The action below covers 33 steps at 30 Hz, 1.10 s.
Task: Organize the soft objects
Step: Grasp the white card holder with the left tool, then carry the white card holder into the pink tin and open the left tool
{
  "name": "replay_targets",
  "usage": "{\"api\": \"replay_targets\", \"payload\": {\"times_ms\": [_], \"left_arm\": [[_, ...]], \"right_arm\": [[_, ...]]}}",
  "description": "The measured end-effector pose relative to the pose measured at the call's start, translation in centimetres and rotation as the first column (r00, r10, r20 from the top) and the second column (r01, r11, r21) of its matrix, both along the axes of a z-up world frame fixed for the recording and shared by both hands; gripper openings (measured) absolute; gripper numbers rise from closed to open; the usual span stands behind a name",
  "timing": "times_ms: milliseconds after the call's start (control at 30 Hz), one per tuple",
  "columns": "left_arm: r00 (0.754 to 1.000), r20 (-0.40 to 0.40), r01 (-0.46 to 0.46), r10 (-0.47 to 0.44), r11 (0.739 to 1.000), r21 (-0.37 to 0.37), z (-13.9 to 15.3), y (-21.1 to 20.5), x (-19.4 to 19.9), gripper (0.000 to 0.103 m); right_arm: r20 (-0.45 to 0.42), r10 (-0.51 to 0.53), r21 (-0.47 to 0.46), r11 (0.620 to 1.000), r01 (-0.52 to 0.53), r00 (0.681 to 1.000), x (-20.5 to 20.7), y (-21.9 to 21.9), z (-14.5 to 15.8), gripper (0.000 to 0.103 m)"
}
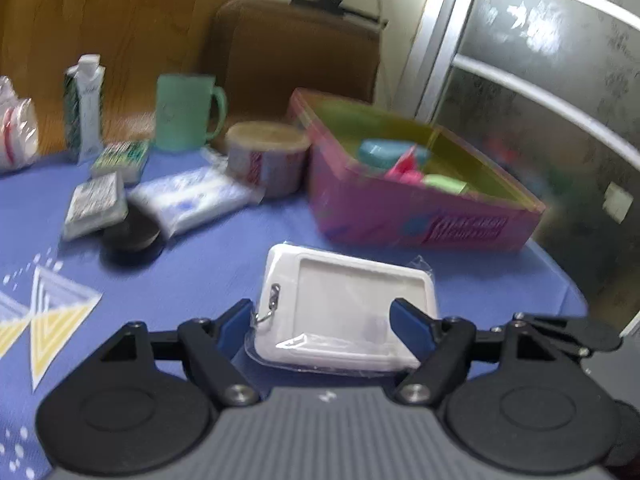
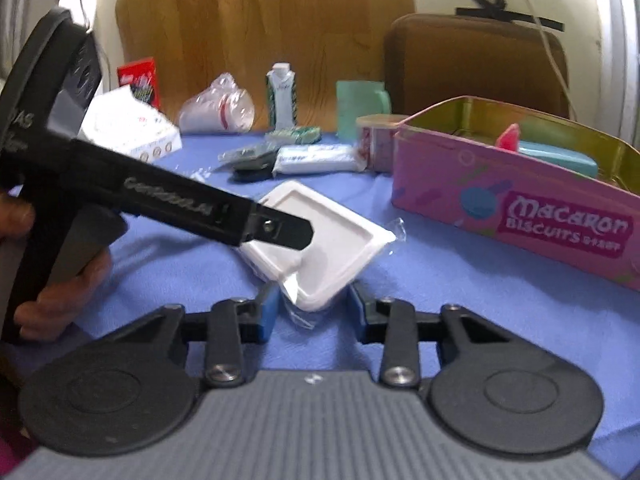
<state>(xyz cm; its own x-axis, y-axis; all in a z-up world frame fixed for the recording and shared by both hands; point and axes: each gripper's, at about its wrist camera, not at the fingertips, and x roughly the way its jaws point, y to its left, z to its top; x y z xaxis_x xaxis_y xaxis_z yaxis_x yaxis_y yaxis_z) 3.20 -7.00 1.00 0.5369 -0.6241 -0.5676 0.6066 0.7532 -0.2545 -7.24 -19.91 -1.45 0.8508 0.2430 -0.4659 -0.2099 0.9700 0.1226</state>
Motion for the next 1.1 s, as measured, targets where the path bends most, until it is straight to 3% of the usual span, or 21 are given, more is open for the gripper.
{"api": "replay_targets", "payload": {"times_ms": [133, 300, 500, 667, 767, 1100], "left_arm": [[0.998, 0.059, 0.039, -0.036, 0.998, -0.046, 2.6, -2.7, 0.6, 0.076], [0.984, 0.153, 0.102, -0.096, 0.994, -0.033, 5.2, -8.5, 2.3, 0.080], [0.986, 0.133, 0.104, -0.102, 0.994, -0.009, 4.7, -14.7, 6.0, 0.084], [0.979, 0.190, 0.059, -0.068, 0.997, 0.050, 3.7, -17.9, 6.8, 0.100], [0.972, 0.223, 0.056, -0.068, 0.997, 0.062, 3.7, -18.2, 6.1, 0.101], [0.961, 0.276, 0.026, -0.032, 0.999, 0.025, 4.0, -13.0, 2.5, 0.103]], "right_arm": [[0.110, -0.069, -0.006, 0.998, 0.070, 0.992, -1.4, -1.6, 2.0, 0.036], [0.205, -0.168, -0.027, 0.984, 0.177, 0.964, -0.9, -4.9, 4.6, 0.036], [0.158, -0.279, 0.032, 0.960, 0.277, 0.947, 2.8, -10.0, 5.2, 0.037], [0.121, -0.364, 0.015, 0.931, 0.365, 0.923, 5.5, -12.8, 3.9, 0.038], [0.121, -0.427, -0.001, 0.903, 0.431, 0.896, 6.0, -13.4, 3.1, 0.042], [0.168, -0.473, 0.101, 0.881, 0.462, 0.865, 2.3, -12.4, 2.9, 0.045]]}}
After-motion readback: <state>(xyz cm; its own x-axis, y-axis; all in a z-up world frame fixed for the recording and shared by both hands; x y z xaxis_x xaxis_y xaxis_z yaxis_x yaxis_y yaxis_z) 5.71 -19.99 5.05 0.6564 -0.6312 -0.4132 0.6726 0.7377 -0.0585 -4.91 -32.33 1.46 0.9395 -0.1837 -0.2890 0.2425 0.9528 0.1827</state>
